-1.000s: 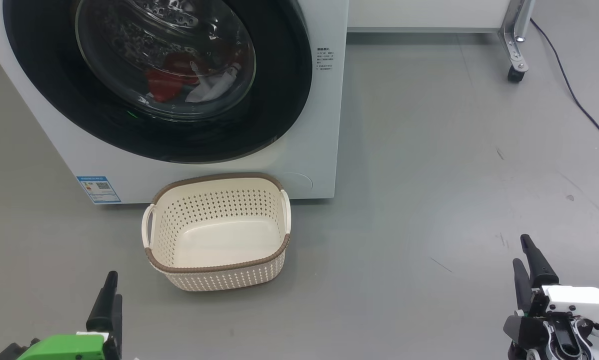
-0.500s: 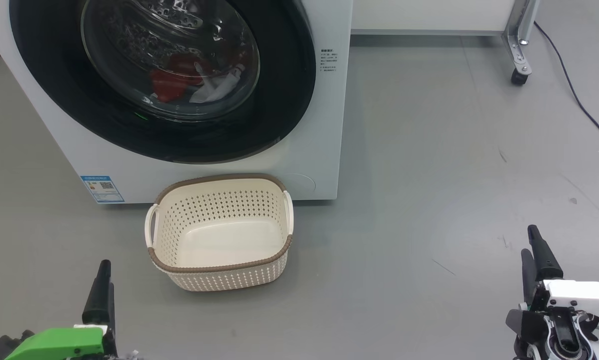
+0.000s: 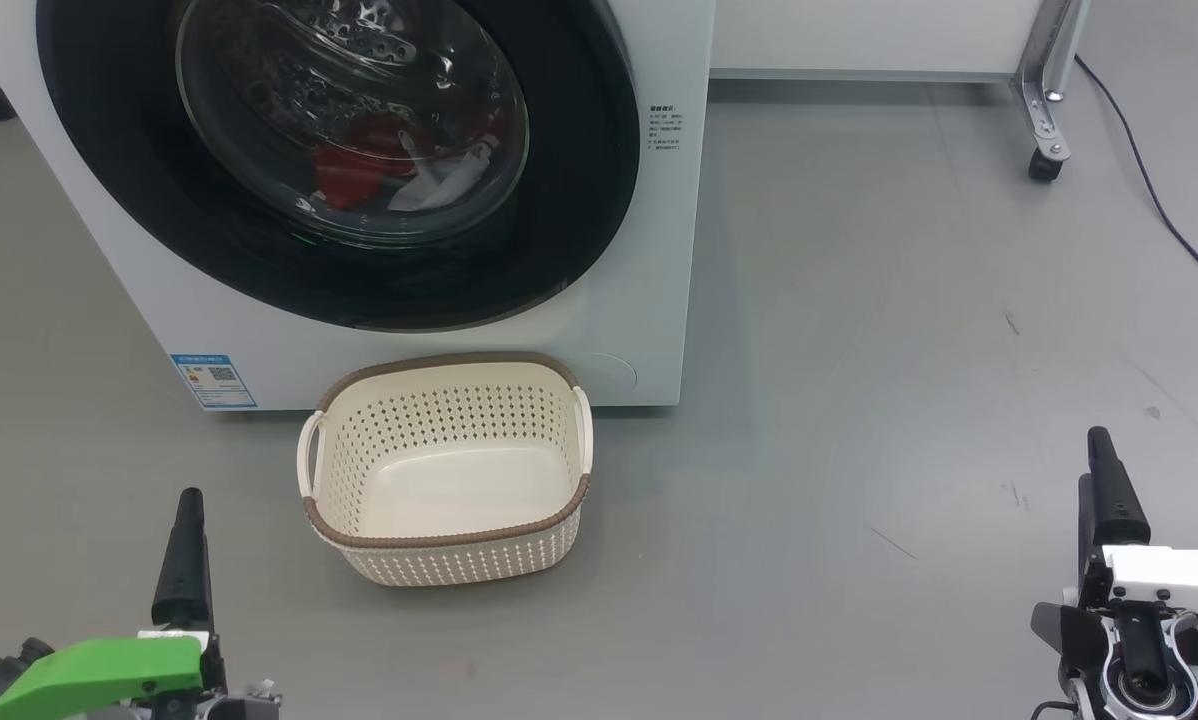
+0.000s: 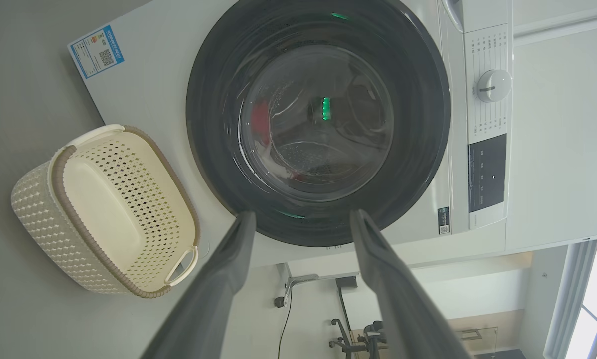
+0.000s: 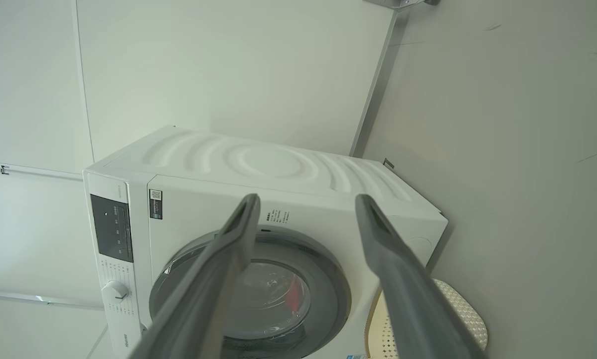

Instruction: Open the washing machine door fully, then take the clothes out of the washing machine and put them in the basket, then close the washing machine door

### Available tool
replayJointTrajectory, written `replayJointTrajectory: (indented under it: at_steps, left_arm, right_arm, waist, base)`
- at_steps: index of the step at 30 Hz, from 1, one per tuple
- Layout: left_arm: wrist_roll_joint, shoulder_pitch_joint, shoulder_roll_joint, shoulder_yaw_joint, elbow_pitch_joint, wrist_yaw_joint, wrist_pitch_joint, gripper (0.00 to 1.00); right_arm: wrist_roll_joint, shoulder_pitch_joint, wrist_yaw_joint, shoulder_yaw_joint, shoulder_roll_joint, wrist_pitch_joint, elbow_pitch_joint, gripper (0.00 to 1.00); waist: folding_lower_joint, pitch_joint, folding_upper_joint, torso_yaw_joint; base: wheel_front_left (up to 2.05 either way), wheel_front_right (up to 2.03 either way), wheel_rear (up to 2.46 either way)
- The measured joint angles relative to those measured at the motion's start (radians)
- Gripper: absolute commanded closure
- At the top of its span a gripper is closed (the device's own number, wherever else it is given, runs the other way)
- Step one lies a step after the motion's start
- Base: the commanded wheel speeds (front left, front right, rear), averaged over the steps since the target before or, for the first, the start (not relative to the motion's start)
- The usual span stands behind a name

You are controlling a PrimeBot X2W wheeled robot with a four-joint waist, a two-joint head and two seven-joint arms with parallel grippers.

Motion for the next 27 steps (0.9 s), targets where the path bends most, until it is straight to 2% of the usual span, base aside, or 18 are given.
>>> replayJointTrajectory:
  at_steps: [13,27]
  left_arm:
    - [0.114,0.0,0.001,-0.01,-0.072,0.0,-0.049,0.0]
    - [0.388,0.002,0.005,-0.064,-0.126,0.0,-0.097,0.0]
  right_arm:
    - [-0.125,0.0,0.0,0.021,-0.005,-0.05,-0.068,0.0]
    - [-0.242,0.0,0.0,0.034,-0.011,-0.1,-0.108,0.0]
  waist:
    - [0.0,-0.008,0.0,0.011]
    - [0.0,-0.01,0.0,0.02]
  base:
    - [0.0,0.0,0.0]
    - [0.0,0.0,0.0]
